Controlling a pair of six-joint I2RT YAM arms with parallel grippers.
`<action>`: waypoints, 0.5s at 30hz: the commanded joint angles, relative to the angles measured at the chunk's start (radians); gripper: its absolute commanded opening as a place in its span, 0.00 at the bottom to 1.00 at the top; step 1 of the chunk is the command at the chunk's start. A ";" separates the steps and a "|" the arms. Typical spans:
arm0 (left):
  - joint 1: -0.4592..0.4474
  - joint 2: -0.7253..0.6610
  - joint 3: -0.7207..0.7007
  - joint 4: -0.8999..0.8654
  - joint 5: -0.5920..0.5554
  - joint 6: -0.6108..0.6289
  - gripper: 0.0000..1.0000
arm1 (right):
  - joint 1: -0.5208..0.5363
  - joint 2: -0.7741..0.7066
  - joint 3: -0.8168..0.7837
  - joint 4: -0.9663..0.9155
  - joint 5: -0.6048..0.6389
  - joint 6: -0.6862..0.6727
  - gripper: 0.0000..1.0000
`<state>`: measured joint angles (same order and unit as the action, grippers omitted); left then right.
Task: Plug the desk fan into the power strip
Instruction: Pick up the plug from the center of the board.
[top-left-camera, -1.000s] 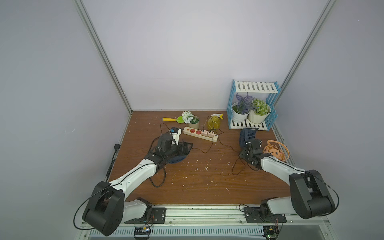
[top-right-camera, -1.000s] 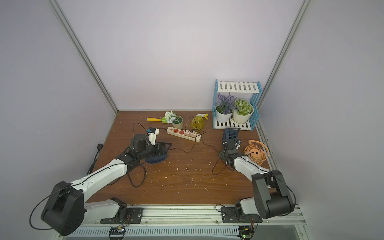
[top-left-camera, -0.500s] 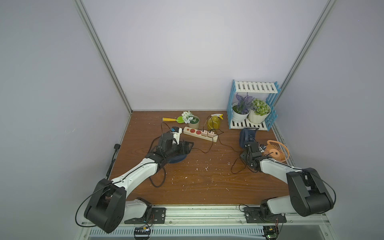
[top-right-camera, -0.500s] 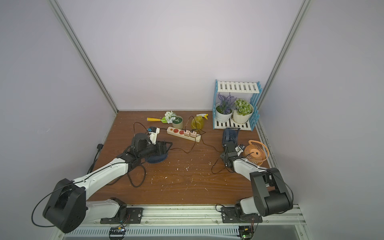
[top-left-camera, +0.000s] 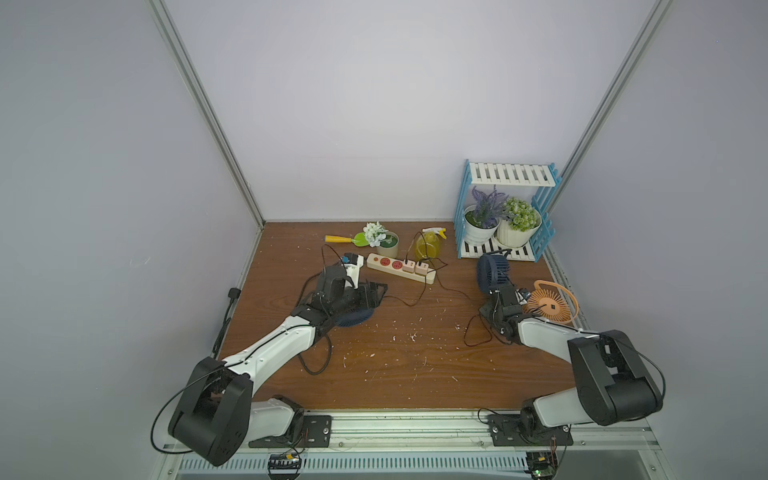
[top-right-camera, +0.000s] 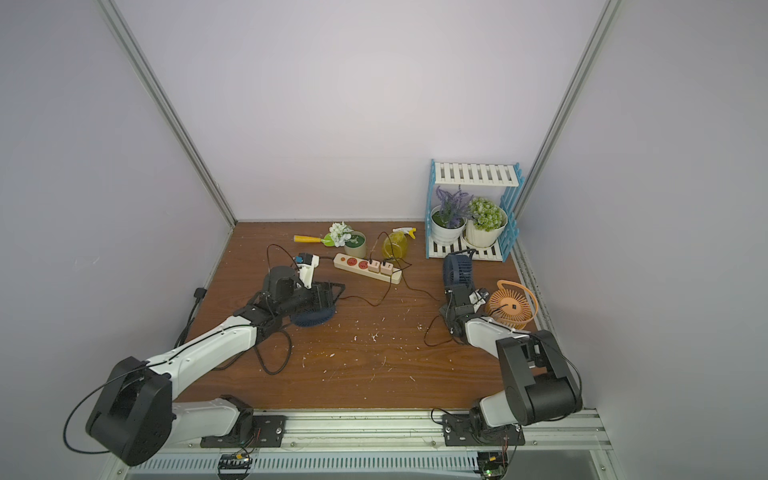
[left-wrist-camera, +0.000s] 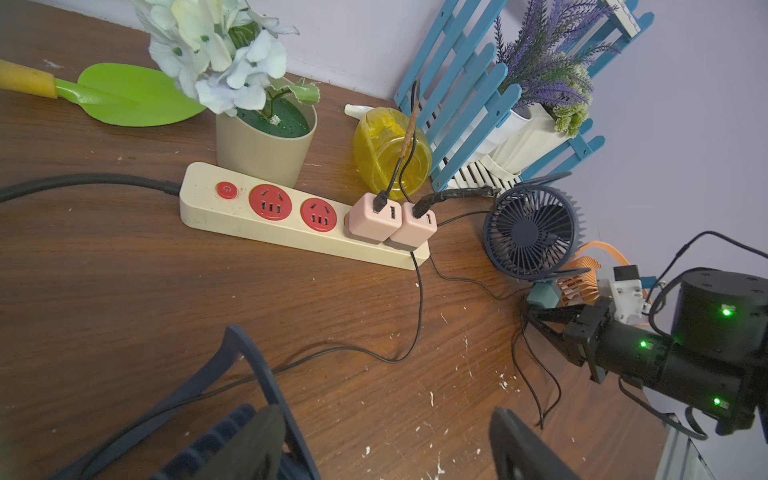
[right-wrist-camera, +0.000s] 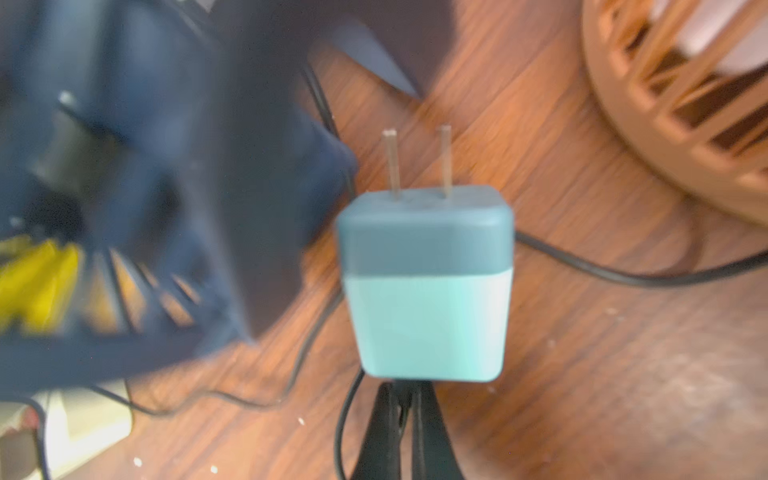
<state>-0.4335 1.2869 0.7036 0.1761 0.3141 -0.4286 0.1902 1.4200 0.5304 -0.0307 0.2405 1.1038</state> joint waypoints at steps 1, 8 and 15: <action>-0.011 -0.002 0.000 -0.044 0.013 -0.021 0.81 | -0.001 -0.081 -0.039 -0.076 0.080 0.000 0.00; -0.011 -0.015 0.001 -0.042 0.020 -0.026 0.81 | -0.001 -0.325 -0.073 -0.238 0.273 -0.059 0.00; -0.011 -0.045 0.005 -0.035 0.035 -0.048 0.81 | -0.001 -0.616 -0.093 -0.288 0.359 -0.265 0.00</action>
<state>-0.4335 1.2675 0.7036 0.1566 0.3252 -0.4561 0.1894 0.8795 0.4480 -0.2989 0.5304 0.9779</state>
